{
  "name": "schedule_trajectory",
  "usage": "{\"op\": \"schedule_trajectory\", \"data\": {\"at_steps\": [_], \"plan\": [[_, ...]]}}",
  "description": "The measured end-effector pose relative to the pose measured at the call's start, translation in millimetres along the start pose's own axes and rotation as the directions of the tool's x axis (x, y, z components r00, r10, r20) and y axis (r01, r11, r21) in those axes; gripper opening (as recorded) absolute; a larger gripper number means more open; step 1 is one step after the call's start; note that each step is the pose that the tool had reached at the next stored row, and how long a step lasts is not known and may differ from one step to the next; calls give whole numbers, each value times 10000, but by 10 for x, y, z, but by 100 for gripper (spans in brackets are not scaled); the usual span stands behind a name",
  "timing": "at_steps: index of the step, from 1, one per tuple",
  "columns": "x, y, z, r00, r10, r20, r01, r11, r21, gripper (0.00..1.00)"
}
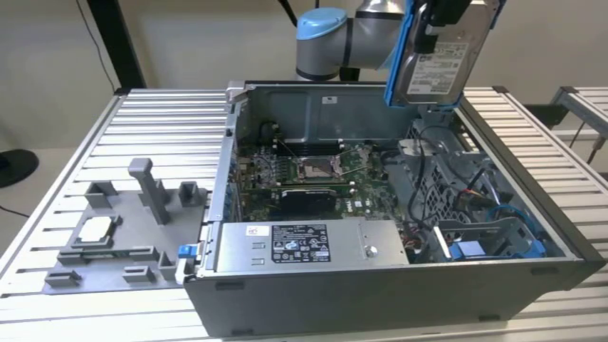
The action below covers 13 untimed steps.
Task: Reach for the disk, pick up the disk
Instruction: 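Pick up the disk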
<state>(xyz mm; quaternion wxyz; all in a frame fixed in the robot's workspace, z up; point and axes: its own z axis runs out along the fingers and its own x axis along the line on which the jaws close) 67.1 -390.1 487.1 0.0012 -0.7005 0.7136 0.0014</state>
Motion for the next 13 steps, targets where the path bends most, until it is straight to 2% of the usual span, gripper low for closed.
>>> {"op": "schedule_trajectory", "data": {"at_steps": [13], "plan": [[187,-94,-1,10000,-48,0,48,10000,0,0]]}}
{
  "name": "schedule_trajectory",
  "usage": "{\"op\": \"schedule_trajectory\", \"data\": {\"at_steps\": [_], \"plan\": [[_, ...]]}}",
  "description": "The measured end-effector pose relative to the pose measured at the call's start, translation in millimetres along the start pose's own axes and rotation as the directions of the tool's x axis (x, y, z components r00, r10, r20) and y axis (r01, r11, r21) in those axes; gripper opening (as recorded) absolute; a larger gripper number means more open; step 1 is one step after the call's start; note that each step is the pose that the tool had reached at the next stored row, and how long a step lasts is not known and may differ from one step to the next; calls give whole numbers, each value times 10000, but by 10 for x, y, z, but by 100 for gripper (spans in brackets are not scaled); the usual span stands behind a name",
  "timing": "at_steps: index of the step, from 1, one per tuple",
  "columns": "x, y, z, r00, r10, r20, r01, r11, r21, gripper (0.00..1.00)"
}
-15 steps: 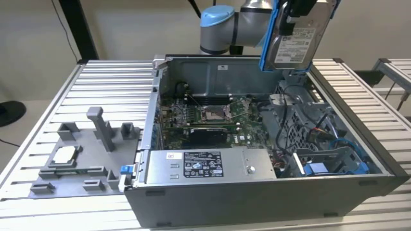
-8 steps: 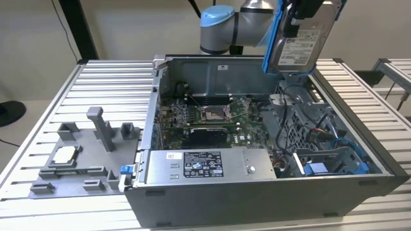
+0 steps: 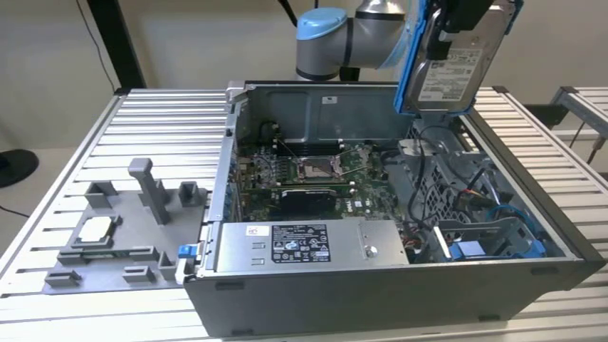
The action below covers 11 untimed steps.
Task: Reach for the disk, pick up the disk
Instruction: 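Pick up the disk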
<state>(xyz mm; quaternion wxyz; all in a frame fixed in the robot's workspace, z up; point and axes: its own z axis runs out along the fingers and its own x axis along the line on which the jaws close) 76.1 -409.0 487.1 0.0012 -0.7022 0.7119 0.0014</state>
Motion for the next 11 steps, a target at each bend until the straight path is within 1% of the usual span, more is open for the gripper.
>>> {"op": "schedule_trajectory", "data": {"at_steps": [6,11], "plan": [[62,-17,0,10000,-37,0,37,10000,0,0],[139,-23,0,10000,-58,1,58,10000,0,0]]}}
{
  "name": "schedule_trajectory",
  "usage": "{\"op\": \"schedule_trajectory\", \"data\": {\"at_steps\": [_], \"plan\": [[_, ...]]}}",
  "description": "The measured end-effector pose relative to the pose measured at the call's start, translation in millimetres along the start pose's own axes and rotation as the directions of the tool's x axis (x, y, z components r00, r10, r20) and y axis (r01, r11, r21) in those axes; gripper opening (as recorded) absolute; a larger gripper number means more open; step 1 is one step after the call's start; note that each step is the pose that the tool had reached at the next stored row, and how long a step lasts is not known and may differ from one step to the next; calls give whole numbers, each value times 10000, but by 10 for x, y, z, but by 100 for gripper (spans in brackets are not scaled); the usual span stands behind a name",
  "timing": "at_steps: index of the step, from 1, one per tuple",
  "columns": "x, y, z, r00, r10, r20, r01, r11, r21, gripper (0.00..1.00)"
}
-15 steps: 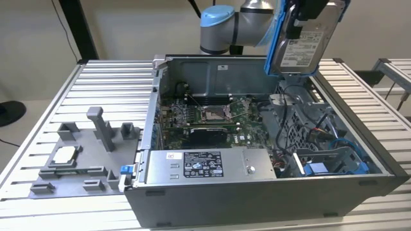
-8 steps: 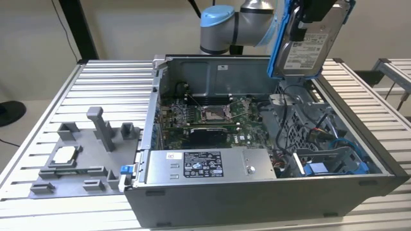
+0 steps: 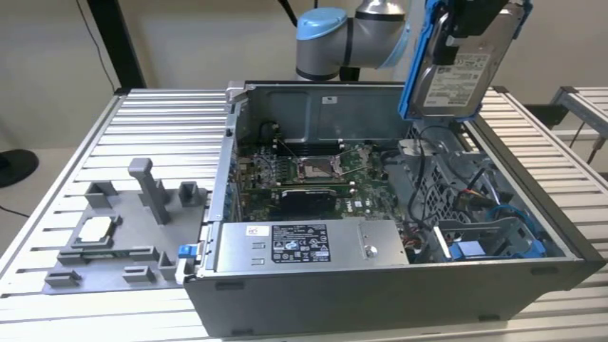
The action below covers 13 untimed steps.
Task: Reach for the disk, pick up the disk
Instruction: 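Pick up the disk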
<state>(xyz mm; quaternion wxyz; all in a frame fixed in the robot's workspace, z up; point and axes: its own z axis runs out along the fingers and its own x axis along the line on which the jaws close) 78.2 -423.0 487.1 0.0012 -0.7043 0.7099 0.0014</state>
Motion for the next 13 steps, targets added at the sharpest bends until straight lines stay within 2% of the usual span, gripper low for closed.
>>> {"op": "schedule_trajectory", "data": {"at_steps": [13], "plan": [[231,-2,-1,10000,-2,-1,2,10000,0,0]]}}
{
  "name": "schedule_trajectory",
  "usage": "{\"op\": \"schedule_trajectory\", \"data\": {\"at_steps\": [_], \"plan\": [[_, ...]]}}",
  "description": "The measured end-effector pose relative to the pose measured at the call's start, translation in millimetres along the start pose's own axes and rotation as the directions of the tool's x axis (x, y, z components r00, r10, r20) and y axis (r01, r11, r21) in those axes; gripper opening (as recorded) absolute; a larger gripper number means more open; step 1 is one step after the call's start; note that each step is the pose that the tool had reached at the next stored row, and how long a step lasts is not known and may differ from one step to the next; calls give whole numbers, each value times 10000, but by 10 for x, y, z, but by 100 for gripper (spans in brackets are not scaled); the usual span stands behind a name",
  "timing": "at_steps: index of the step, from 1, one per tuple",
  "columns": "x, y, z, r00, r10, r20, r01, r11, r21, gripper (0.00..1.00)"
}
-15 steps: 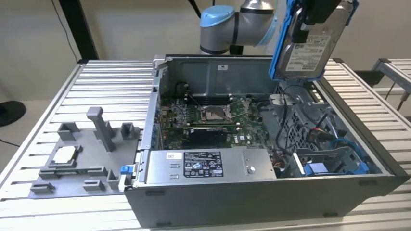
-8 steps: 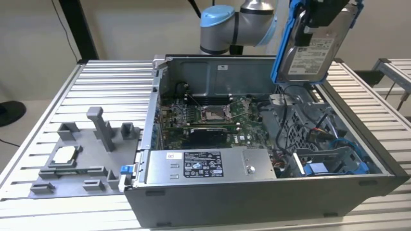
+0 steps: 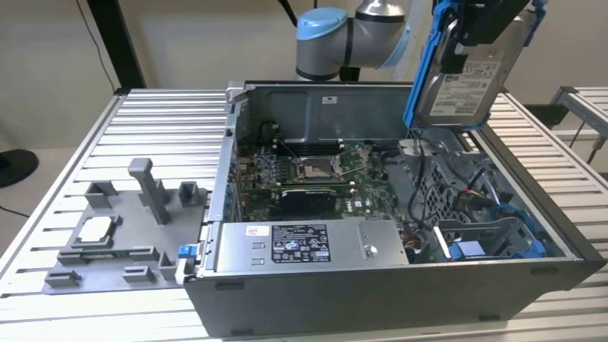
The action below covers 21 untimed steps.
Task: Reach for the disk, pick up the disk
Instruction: 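Pick up the disk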
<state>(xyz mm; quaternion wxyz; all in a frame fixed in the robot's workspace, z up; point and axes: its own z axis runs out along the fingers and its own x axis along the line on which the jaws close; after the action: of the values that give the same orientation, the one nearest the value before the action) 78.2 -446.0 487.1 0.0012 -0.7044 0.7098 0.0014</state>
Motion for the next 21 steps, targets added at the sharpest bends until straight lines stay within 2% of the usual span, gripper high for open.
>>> {"op": "schedule_trajectory", "data": {"at_steps": [7,21], "plan": [[130,-1,0,10000,0,0,0,10000,0,0],[448,-4,-1,10000,-1,0,1,10000,0,0]]}}
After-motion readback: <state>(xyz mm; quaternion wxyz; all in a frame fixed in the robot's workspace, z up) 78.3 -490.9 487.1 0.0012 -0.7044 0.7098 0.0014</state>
